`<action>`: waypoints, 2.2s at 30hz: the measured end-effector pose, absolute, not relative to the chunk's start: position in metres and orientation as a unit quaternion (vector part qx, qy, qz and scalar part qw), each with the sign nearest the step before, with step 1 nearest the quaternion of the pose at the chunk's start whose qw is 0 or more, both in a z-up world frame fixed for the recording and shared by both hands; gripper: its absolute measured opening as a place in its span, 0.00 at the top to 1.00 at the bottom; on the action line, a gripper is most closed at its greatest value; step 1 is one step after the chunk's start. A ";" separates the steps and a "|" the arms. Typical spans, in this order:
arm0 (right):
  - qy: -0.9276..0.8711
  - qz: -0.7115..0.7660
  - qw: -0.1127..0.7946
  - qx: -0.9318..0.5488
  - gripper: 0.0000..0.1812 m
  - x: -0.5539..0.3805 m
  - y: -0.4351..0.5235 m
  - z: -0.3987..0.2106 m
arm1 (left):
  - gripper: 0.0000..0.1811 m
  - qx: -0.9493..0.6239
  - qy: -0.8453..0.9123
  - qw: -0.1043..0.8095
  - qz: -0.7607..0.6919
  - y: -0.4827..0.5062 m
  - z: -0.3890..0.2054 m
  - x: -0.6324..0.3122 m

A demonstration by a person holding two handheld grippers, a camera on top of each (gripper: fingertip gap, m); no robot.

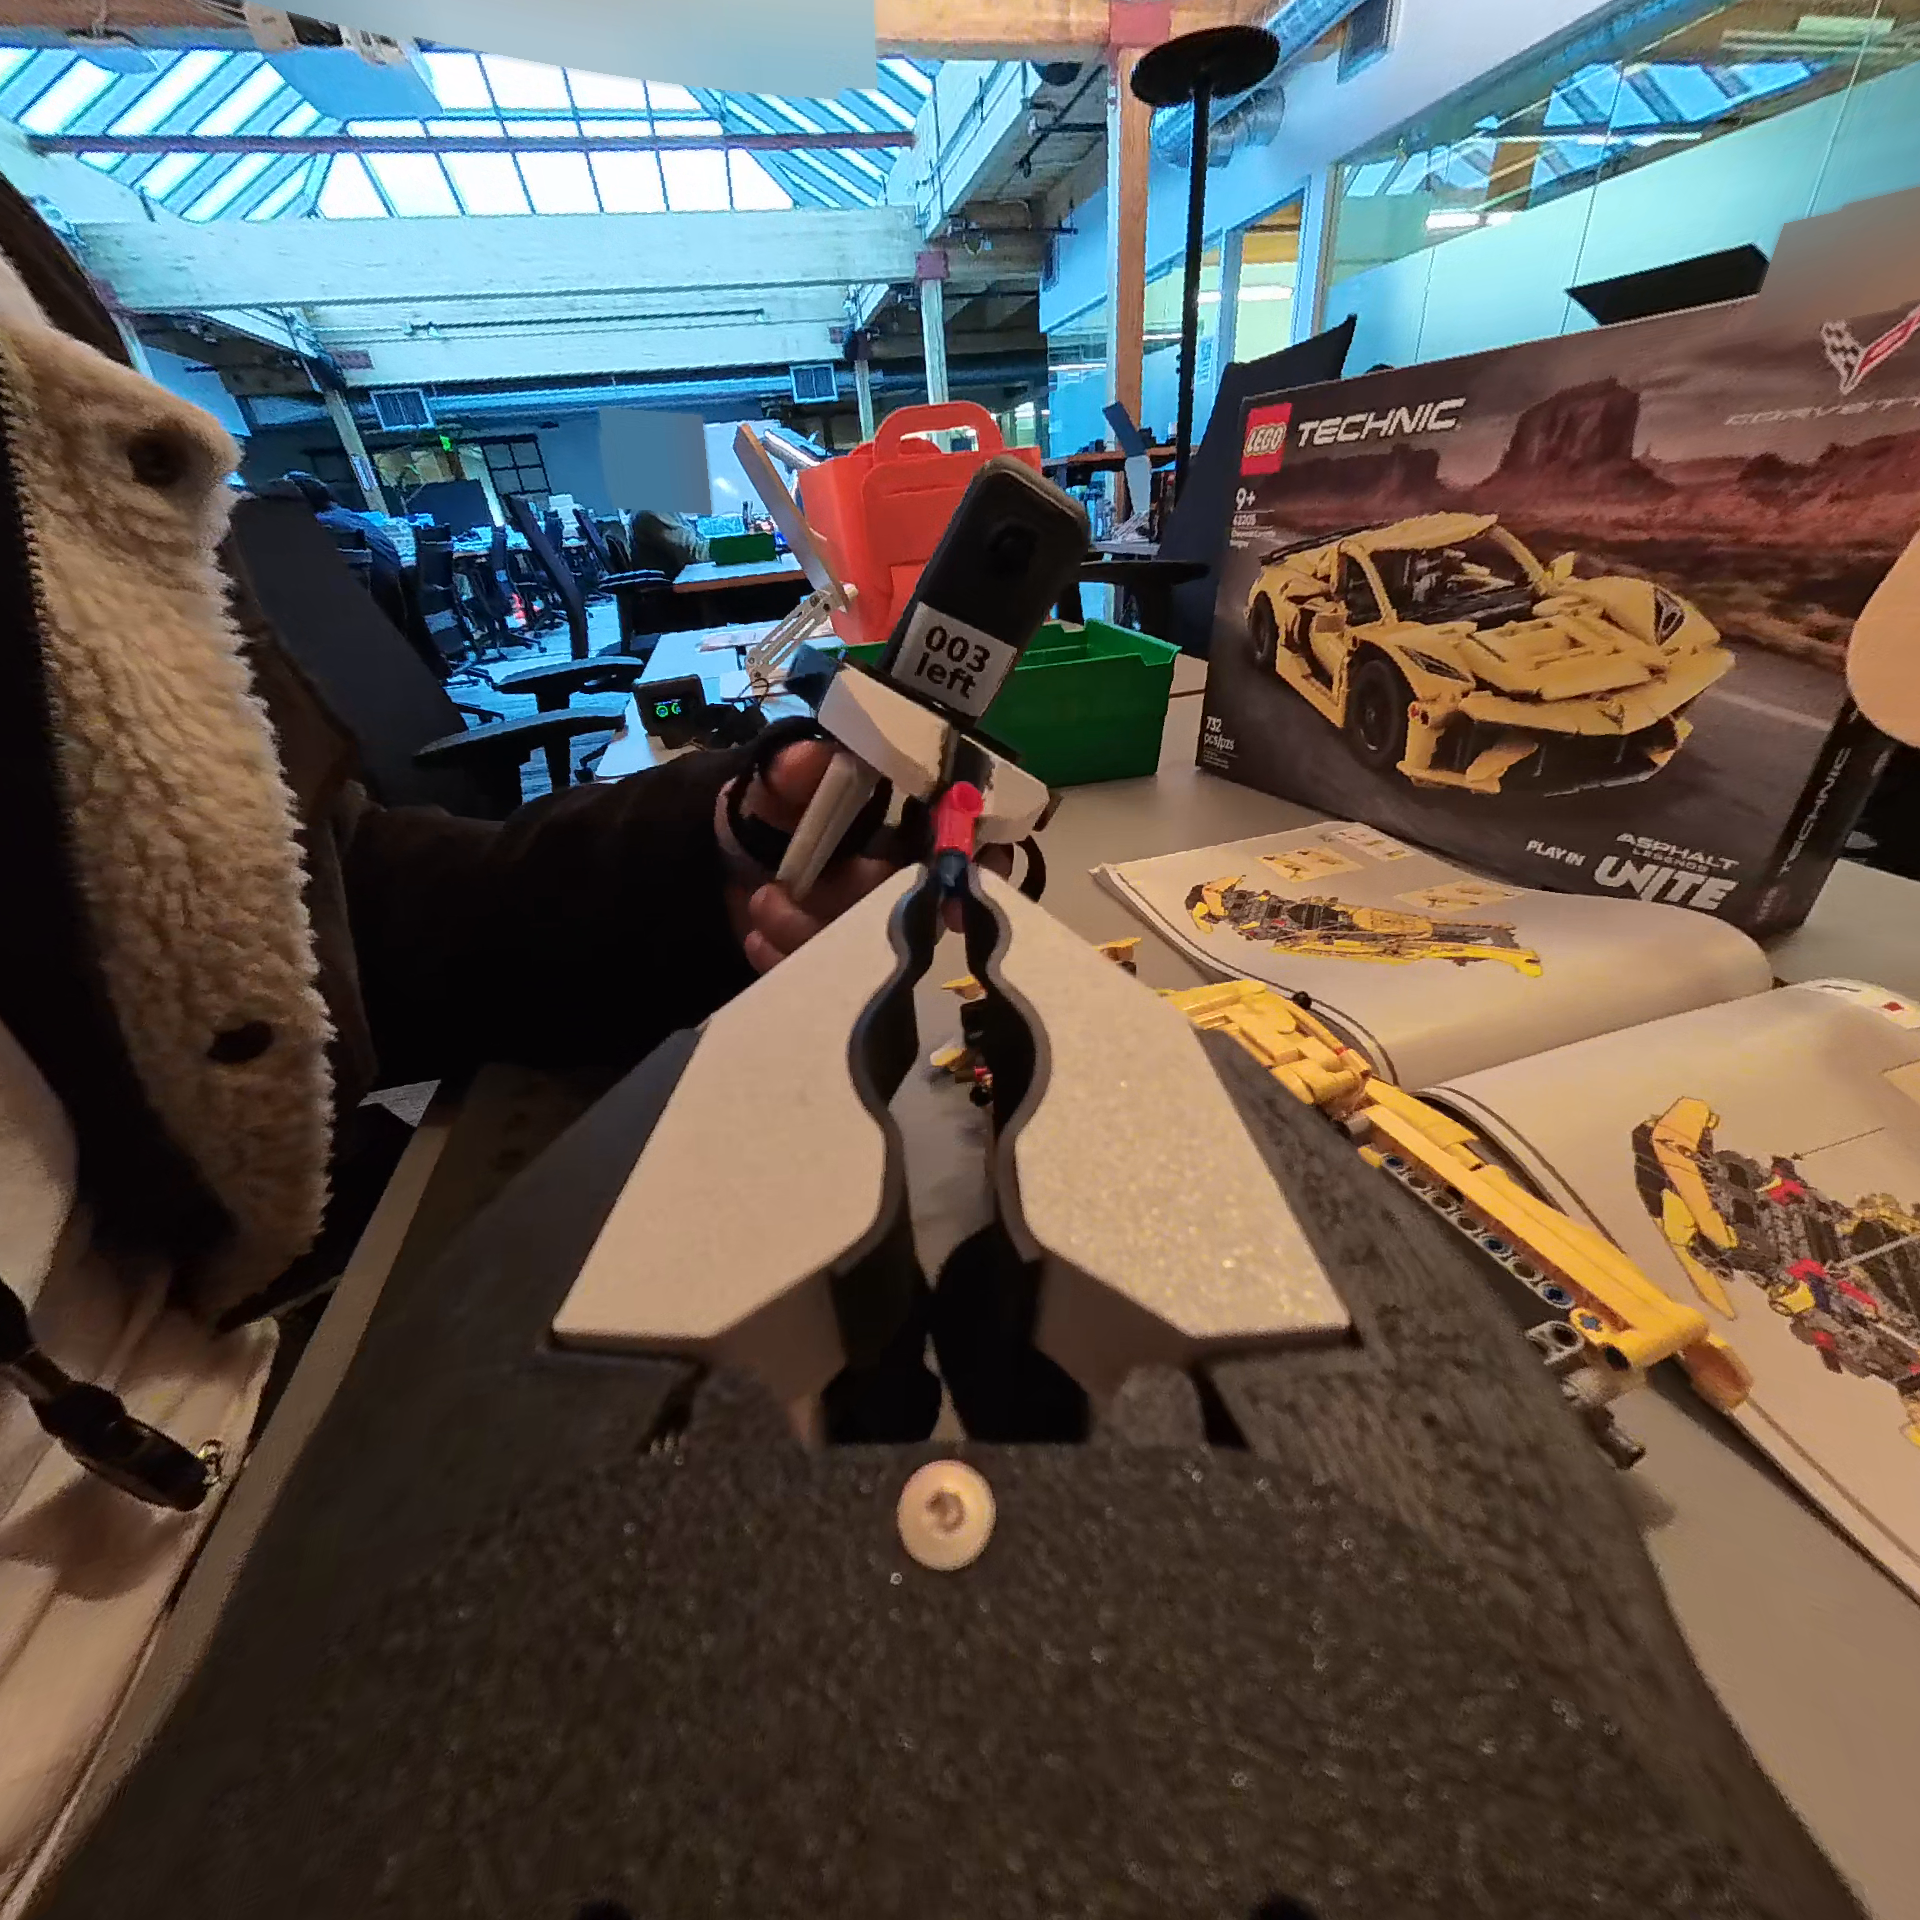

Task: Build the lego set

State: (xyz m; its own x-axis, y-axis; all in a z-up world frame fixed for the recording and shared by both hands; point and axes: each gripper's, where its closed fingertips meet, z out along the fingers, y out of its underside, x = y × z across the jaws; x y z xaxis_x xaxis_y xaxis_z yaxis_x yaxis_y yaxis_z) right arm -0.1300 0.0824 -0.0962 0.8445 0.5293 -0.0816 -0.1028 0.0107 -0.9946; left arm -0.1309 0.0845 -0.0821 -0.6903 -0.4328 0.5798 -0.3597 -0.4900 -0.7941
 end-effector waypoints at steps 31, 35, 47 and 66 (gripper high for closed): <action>-0.137 0.331 0.650 -0.670 0.96 -0.137 0.079 -0.102 | 0.96 -0.378 0.546 0.080 -0.744 0.078 -0.085 -0.132; -0.146 0.389 0.613 -0.672 0.93 -0.147 0.073 -0.106 | 0.96 -0.366 0.569 0.065 -0.733 0.074 -0.090 -0.138; -0.160 0.413 0.584 -0.680 0.93 -0.154 0.069 -0.112 | 0.96 -0.347 0.616 0.044 -0.706 0.060 -0.102 -0.148; -0.034 0.427 0.658 -0.619 0.97 -0.103 0.083 -0.085 | 0.90 -0.432 0.556 0.119 -0.700 0.075 -0.105 -0.109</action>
State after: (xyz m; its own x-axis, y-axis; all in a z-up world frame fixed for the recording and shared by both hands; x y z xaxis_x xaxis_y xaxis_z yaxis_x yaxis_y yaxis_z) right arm -0.1032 0.0831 -0.0850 0.6336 0.6044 -0.4829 -0.5191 -0.1307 -0.8447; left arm -0.1089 0.0748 -0.1047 -0.5977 -0.6476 0.4726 -0.3139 -0.3533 -0.8812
